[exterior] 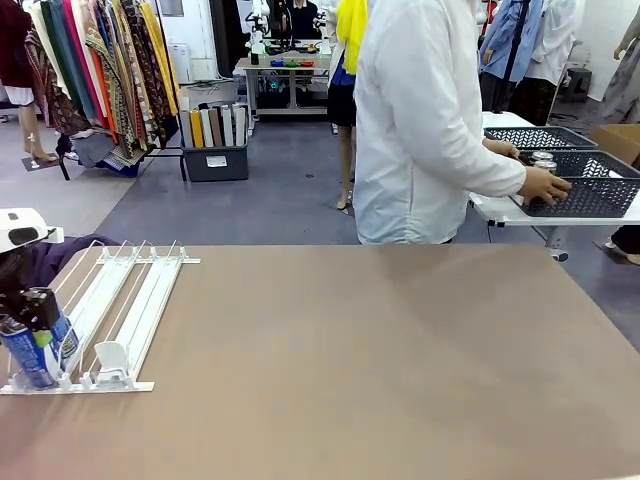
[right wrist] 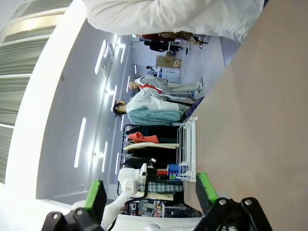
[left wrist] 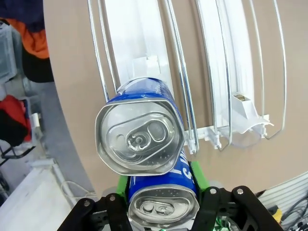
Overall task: Retrieve and store the cans from the dispenser.
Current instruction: Pick up one can from the Automatic Can Dispenser and place it in the middle of the table.
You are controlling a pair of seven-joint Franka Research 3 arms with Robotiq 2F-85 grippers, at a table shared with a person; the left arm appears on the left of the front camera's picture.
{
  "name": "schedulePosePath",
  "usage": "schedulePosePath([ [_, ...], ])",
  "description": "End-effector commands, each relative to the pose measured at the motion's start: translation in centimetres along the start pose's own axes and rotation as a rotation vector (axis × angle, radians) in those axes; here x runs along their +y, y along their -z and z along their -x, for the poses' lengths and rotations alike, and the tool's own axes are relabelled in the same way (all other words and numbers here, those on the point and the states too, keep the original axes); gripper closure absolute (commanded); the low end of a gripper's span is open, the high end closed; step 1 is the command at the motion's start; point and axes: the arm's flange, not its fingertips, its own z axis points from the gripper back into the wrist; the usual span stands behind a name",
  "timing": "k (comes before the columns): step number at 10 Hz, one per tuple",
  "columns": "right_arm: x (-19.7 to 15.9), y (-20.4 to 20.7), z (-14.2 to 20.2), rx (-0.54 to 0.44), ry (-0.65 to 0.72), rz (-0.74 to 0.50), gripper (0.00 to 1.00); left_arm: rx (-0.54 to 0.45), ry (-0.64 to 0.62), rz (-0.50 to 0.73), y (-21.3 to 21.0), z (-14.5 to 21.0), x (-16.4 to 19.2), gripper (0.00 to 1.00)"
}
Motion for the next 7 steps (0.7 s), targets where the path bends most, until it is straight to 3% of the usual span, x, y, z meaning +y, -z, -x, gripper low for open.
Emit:
schedulePosePath([
  [1, 0.4, -0.2, 0.1, 0.012, 0.006, 0.002, 0.00, 0.007, -0.025, -0.030, 0.7, 3.1, -0.5, 1.00],
  [3, 0.4, -0.2, 0.1, 0.012, 0.006, 0.002, 0.00, -0.002, 0.029, 0.002, -3.6, 5.0, 0.3, 1.00],
  [7, 0.4, -0.2, 0.1, 0.012, 0.006, 0.002, 0.00, -0.303, 0.085, 0.022, -18.6, 14.2, 1.9, 1.00],
])
